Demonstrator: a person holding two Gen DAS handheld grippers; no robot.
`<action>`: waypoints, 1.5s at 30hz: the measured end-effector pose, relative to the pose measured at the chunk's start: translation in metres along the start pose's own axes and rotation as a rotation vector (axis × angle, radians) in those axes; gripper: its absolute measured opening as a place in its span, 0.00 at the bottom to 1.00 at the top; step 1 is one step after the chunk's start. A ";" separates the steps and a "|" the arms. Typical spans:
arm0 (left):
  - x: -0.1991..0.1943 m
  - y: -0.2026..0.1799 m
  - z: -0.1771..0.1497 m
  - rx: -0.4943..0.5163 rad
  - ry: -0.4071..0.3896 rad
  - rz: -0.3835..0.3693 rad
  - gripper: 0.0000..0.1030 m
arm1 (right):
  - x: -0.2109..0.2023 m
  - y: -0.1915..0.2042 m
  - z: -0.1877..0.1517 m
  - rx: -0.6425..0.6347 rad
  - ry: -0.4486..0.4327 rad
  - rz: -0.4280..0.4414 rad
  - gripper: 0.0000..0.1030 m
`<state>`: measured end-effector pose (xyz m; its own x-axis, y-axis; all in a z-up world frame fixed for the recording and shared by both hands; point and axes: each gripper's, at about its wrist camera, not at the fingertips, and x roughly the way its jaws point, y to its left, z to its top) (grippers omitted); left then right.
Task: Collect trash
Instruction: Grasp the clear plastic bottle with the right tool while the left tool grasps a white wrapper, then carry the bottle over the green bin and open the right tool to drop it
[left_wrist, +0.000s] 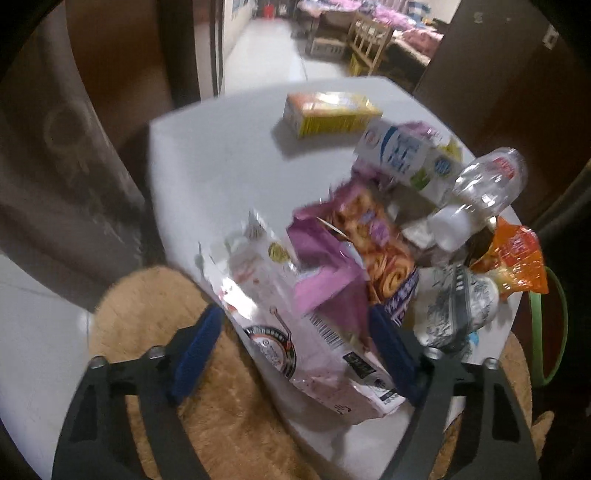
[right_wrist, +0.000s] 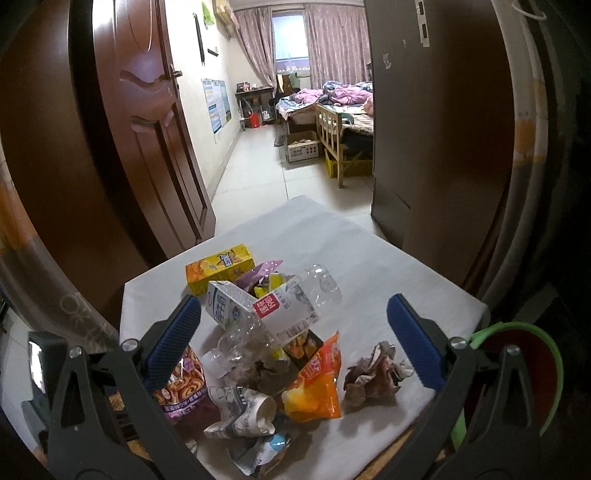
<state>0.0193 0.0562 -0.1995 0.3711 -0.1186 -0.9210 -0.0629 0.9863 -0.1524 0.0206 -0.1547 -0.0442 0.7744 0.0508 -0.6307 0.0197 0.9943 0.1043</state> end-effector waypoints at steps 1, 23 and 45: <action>0.004 0.000 -0.001 -0.007 0.015 -0.013 0.57 | 0.001 0.001 0.000 0.001 0.004 0.005 0.97; -0.062 -0.006 0.012 0.034 -0.253 -0.095 0.05 | 0.131 -0.019 -0.017 0.385 0.286 0.186 0.96; -0.124 -0.033 0.026 0.135 -0.461 -0.053 0.05 | 0.062 -0.063 0.008 0.447 0.139 0.449 0.53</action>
<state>-0.0008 0.0417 -0.0712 0.7447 -0.1359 -0.6535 0.0762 0.9900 -0.1190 0.0720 -0.2149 -0.0837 0.6803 0.4938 -0.5416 -0.0026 0.7406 0.6720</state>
